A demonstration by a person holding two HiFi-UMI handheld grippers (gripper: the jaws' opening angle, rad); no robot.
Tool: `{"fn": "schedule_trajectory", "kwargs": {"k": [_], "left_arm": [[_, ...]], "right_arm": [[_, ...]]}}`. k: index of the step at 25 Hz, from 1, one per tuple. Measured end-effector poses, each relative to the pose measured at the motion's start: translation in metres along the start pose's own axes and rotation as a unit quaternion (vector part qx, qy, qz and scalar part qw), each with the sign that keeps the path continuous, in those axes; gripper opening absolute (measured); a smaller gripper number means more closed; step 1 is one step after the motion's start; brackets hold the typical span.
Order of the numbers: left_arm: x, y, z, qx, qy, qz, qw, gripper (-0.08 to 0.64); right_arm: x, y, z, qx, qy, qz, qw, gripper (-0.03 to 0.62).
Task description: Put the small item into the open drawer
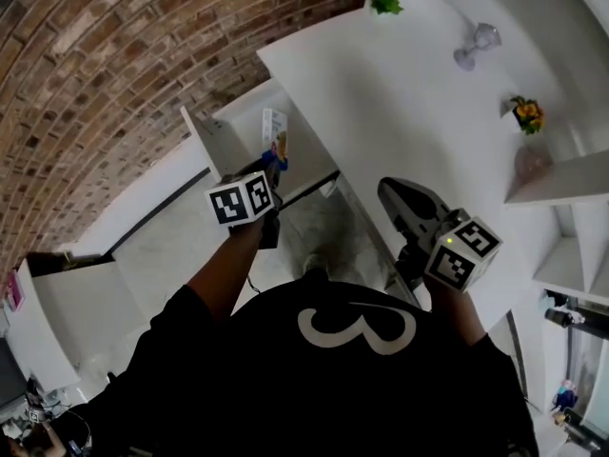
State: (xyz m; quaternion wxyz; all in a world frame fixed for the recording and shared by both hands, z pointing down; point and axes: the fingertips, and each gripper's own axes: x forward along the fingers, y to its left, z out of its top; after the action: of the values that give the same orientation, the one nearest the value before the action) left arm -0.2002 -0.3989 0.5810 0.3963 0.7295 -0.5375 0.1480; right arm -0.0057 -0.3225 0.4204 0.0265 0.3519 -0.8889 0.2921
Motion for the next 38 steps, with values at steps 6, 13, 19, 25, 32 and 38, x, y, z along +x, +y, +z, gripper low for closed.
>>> {"fn": "schedule_trajectory", "kwargs": {"k": [6,13,19,25,32,38], "left_arm": [[0.039,0.027,-0.003,0.0,0.027,0.024,0.9993,0.086],[0.083,0.059,-0.019,0.007,0.069,0.053,0.9961,0.086],[0.111,0.076,-0.028,0.007,0.095,0.067,0.9932,0.086],[0.134,0.084,-0.041,0.023,0.119,0.075,0.9898,0.086],[0.144,0.088,-0.052,0.047,0.142,0.082,0.9854,0.087],[0.144,0.09,-0.052,0.043,0.145,0.081,0.9852,0.091]], "right_arm": [[0.011,-0.018,0.003,0.003,0.002,-0.02,1.0,0.009],[0.025,-0.028,0.002,0.003,0.02,-0.031,0.999,0.009],[0.029,-0.039,-0.005,0.012,0.034,-0.04,0.999,0.009],[0.029,-0.048,-0.008,0.025,0.044,-0.046,0.998,0.009],[0.027,-0.053,-0.014,0.043,0.051,-0.049,0.997,0.009],[0.028,-0.05,-0.015,0.041,0.052,-0.042,0.997,0.011]]}}
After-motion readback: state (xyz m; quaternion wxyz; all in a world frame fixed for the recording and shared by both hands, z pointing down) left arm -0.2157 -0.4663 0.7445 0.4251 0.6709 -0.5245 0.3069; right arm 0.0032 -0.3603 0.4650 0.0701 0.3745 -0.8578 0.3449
